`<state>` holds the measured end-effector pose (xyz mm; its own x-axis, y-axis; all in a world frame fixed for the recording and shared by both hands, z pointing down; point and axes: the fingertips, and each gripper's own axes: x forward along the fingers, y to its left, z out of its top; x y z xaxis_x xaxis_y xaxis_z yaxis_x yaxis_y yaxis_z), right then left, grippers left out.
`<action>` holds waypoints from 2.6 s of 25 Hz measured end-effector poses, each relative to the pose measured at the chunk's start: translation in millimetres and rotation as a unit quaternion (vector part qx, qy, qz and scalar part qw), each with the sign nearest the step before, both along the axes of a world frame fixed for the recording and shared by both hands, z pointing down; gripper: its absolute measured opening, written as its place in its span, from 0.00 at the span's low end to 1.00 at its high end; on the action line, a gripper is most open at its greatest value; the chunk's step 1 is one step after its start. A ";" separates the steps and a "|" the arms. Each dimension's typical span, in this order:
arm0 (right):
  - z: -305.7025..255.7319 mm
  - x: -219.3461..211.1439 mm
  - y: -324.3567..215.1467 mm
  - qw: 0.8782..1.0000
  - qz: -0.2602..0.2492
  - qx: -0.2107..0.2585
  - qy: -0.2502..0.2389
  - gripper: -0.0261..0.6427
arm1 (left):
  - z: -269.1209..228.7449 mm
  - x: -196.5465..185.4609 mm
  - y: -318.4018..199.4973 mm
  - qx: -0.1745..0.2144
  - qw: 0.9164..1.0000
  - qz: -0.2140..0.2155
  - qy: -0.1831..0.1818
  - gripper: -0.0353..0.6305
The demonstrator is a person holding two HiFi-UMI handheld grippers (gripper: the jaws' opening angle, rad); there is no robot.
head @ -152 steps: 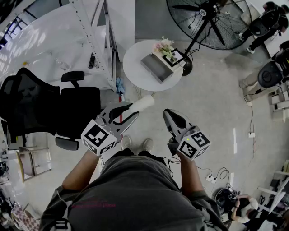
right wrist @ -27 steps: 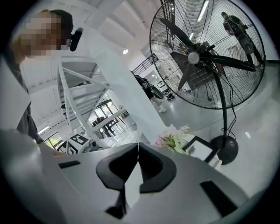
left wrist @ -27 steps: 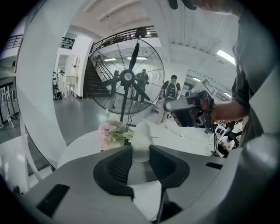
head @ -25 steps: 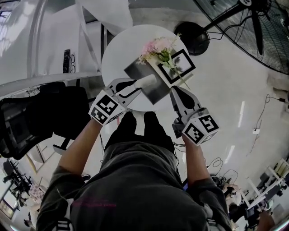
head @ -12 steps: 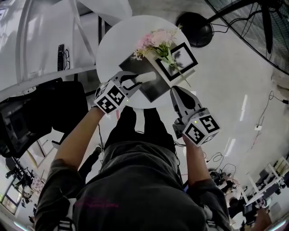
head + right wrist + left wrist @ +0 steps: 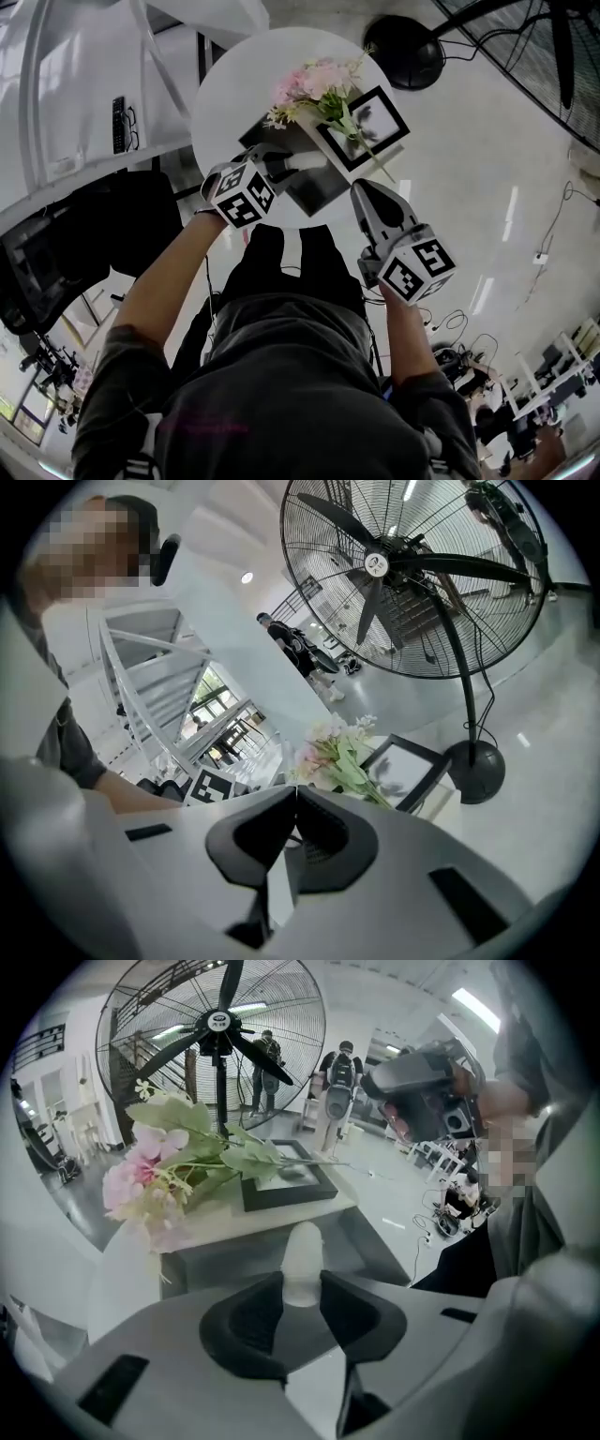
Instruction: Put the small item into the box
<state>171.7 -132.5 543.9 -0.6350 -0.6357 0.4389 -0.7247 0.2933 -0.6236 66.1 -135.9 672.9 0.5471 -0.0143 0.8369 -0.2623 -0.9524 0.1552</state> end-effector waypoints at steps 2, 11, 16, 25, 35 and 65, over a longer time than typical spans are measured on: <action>1.8 0.8 -1.8 1.000 0.000 -0.001 0.000 0.07 | 5.9 1.8 -0.2 -0.003 1.000 0.013 -0.011 0.25; 7.7 1.2 -3.9 1.000 0.004 -0.010 -0.001 0.07 | 27.4 -3.7 -2.9 -0.019 0.998 0.023 -0.048 0.25; 8.7 -0.1 -3.1 1.000 0.003 -0.011 0.001 0.07 | 33.1 -6.5 -2.9 -0.019 0.998 0.024 -0.060 0.27; 6.4 -5.2 -3.7 1.000 0.009 -0.009 0.001 0.07 | 35.5 -9.5 -5.3 -0.022 0.998 0.017 -0.060 0.31; -1.4 -18.4 -5.4 1.000 0.004 0.000 0.002 0.07 | 6.9 -10.3 -15.1 -0.001 1.000 -0.005 -0.028 0.32; -101.3 -76.2 0.0 0.995 0.019 0.087 0.032 0.07 | -213.4 -62.7 -22.1 0.106 0.968 -0.122 0.194 0.16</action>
<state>95.5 -132.5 442.6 -0.5828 -0.7290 0.3590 -0.7743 0.3642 -0.5175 3.4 -157.9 459.6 0.7777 -0.3316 0.5340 -0.4450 -0.8904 0.0953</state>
